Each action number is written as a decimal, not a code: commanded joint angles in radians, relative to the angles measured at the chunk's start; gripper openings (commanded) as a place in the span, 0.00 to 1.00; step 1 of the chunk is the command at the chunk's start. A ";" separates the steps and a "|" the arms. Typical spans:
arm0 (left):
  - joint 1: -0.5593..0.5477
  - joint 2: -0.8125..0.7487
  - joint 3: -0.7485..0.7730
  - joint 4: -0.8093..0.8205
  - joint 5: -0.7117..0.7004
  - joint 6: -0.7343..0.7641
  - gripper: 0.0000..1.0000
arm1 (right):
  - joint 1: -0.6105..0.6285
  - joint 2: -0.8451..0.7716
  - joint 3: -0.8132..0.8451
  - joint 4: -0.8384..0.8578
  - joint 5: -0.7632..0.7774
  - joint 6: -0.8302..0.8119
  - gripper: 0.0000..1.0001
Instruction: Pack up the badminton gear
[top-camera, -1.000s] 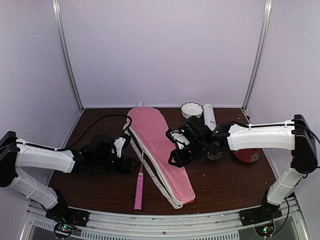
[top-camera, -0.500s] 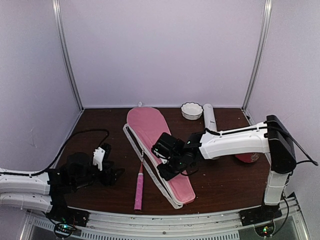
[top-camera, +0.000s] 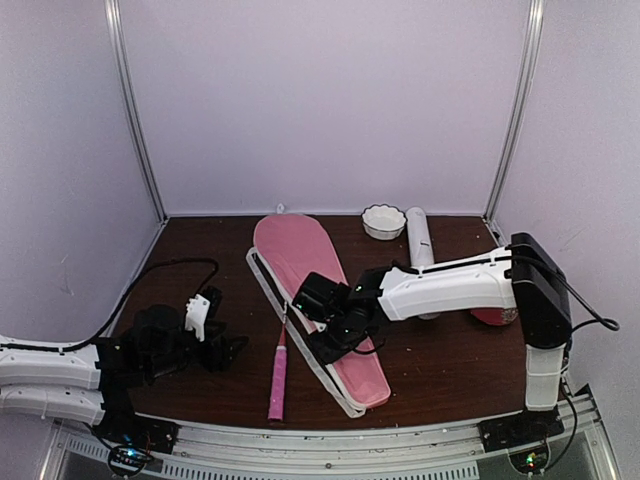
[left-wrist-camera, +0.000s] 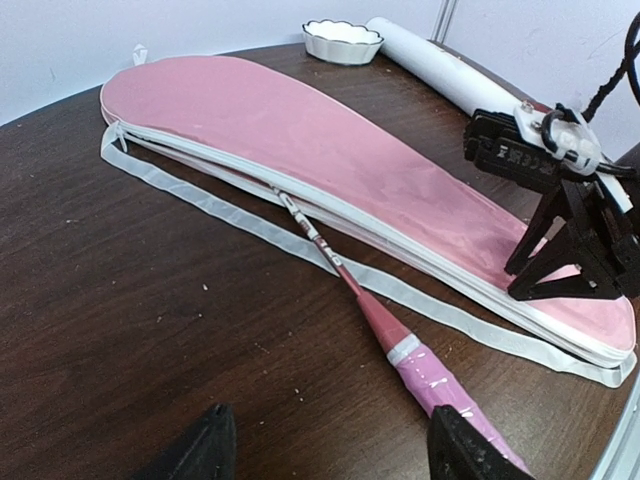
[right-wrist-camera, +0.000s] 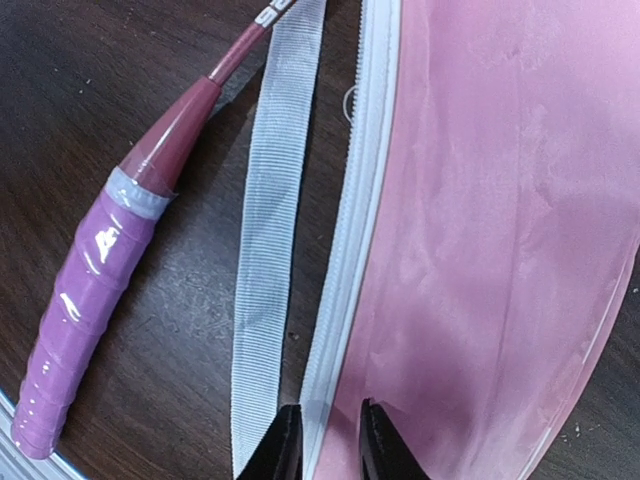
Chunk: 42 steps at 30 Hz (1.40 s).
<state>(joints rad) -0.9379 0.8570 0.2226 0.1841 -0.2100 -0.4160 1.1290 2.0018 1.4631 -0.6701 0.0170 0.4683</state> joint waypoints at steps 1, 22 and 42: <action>-0.006 -0.015 -0.009 0.027 -0.020 0.011 0.69 | 0.027 -0.022 0.024 -0.026 0.040 0.005 0.22; -0.004 -0.013 0.001 0.012 -0.020 0.013 0.69 | 0.033 0.094 0.080 -0.085 0.091 0.016 0.19; -0.173 0.048 -0.002 -0.006 0.077 0.135 0.66 | -0.073 -0.110 -0.081 0.089 -0.083 0.016 0.00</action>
<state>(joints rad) -1.0332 0.8585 0.2115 0.1635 -0.1761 -0.3492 1.1114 1.9411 1.4338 -0.6697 0.0002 0.4805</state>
